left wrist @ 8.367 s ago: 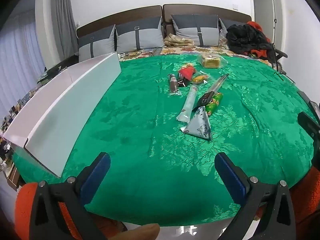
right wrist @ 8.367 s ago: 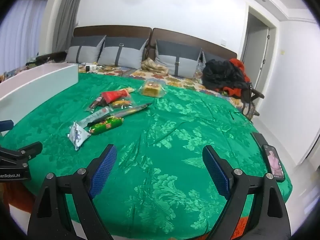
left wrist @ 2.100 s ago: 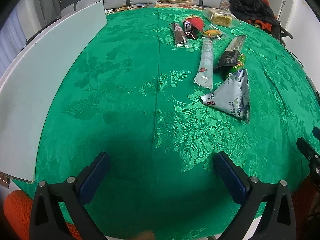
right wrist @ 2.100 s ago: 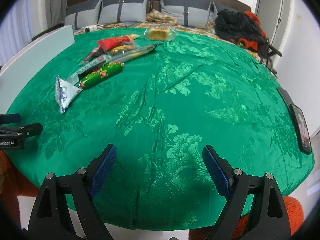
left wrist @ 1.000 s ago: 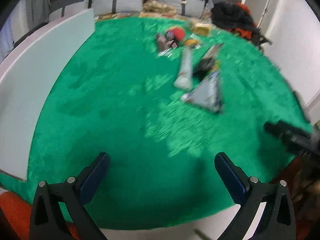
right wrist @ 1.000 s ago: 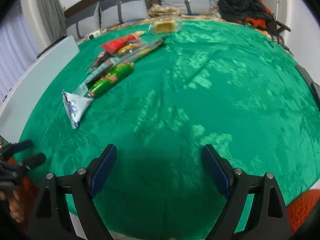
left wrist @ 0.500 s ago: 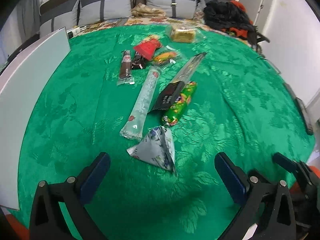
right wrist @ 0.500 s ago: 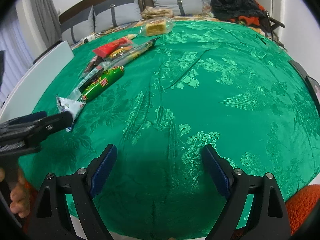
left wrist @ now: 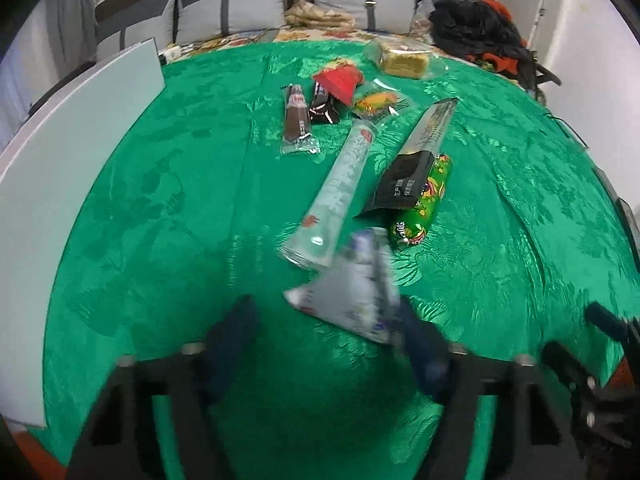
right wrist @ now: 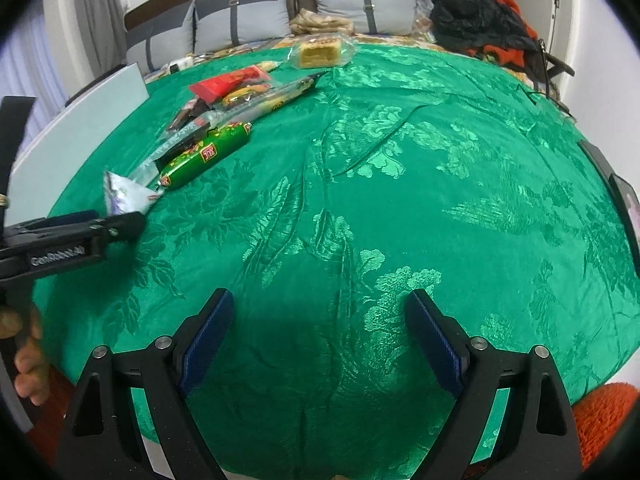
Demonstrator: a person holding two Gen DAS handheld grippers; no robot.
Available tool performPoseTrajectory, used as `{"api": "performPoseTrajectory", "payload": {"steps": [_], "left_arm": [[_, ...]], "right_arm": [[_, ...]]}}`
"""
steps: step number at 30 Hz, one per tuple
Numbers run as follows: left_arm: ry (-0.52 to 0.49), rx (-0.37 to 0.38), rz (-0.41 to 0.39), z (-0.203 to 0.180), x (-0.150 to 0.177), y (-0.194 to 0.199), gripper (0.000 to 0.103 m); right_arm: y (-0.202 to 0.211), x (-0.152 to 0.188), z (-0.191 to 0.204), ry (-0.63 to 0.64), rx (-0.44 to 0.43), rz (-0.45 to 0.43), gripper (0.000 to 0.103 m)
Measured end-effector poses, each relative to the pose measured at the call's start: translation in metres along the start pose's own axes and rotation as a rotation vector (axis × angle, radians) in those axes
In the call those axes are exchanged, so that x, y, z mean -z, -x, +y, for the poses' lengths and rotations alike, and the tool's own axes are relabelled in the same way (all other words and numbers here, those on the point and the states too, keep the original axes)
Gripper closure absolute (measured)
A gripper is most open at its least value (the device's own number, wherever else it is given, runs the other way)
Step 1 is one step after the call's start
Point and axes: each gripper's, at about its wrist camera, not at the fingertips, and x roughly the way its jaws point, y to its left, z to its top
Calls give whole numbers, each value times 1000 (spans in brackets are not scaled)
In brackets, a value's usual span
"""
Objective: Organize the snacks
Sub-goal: 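Move the left tool toward the white triangular snack wrapper and grasp it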
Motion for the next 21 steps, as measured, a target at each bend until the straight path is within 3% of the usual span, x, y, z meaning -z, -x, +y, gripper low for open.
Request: {"api": "performPoseTrajectory", "payload": {"steps": [2, 5, 7, 9, 10, 15, 19, 20, 21], "left_arm": [[-21, 4, 3, 8, 2, 3, 56], [-12, 18, 16, 21, 3, 7, 55], [7, 65, 21, 28, 4, 10, 49], [22, 63, 20, 29, 3, 12, 17], [26, 56, 14, 28, 3, 14, 13], [45, 87, 11, 17, -6, 9, 12], [70, 49, 24, 12, -15, -3, 12], [89, 51, 24, 14, -16, -5, 14], [101, 56, 23, 16, -16, -6, 25]], "right_arm": [[-1, 0, 2, 11, 13, 0, 12], [-2, 0, 3, 23, 23, 0, 12], [-2, 0, 3, 21, 25, -2, 12], [-3, 1, 4, 25, 31, -4, 12], [-4, 1, 5, 30, 38, -5, 12], [-3, 2, 7, 35, 41, -13, 12], [-3, 2, 6, 38, 40, -15, 12], [-3, 2, 6, 38, 39, -14, 12], [-3, 2, 7, 39, 38, -14, 12]]}}
